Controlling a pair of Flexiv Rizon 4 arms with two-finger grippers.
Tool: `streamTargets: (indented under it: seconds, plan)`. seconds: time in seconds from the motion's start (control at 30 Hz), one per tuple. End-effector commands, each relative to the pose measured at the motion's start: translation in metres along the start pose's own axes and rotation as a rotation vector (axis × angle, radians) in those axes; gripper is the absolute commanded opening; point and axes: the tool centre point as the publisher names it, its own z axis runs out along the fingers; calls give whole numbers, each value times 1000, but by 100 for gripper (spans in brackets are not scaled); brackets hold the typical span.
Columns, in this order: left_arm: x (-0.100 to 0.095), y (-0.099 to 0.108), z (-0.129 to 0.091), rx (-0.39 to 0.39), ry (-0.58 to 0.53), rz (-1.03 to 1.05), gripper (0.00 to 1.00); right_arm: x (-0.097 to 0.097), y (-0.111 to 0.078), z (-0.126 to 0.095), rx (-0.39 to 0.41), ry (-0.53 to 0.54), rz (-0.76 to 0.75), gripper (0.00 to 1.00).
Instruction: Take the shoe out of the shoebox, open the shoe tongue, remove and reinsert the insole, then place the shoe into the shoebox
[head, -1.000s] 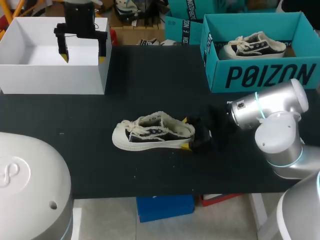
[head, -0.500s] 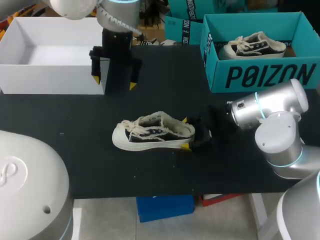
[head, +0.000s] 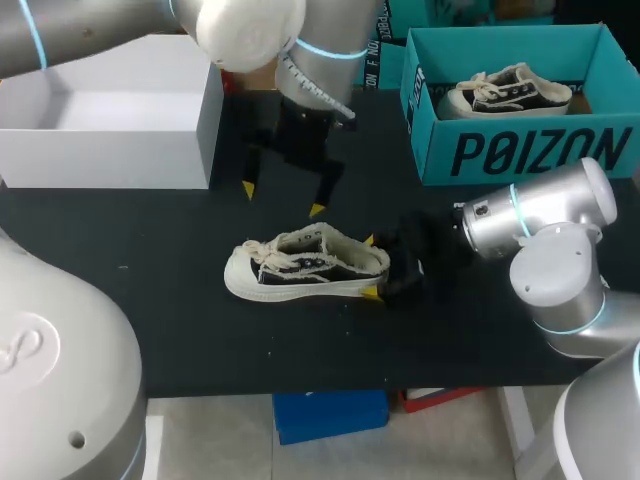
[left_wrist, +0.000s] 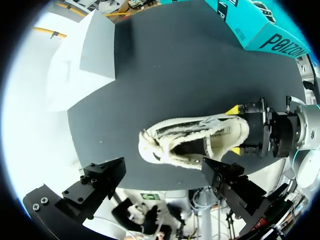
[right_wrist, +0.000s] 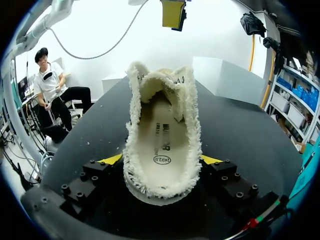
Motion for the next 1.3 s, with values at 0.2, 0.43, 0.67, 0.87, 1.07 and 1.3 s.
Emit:
streamTargets:
  seconds: [0.2,0.43,0.67,0.87,1.07,1.3]
  plan:
    - [50,-8,20,-48,-115,25,100,0,-2,5,1,-2,1,0]
    - [66,-6,39,-82,-156,17,100,0,-2,5,1,-2,1,0]
    - [71,-6,52,-85,-202,10,100,0,-2,5,1,-2,1,0]
    - [69,-5,57,-85,-214,-5,100,0,-2,5,1,-2,1,0]
    - [63,-6,63,-78,-179,-53,100,0,-2,5,1,-2,1,0]
    - [61,-8,68,-55,-171,-94,100,0,-2,5,1,-2,1,0]
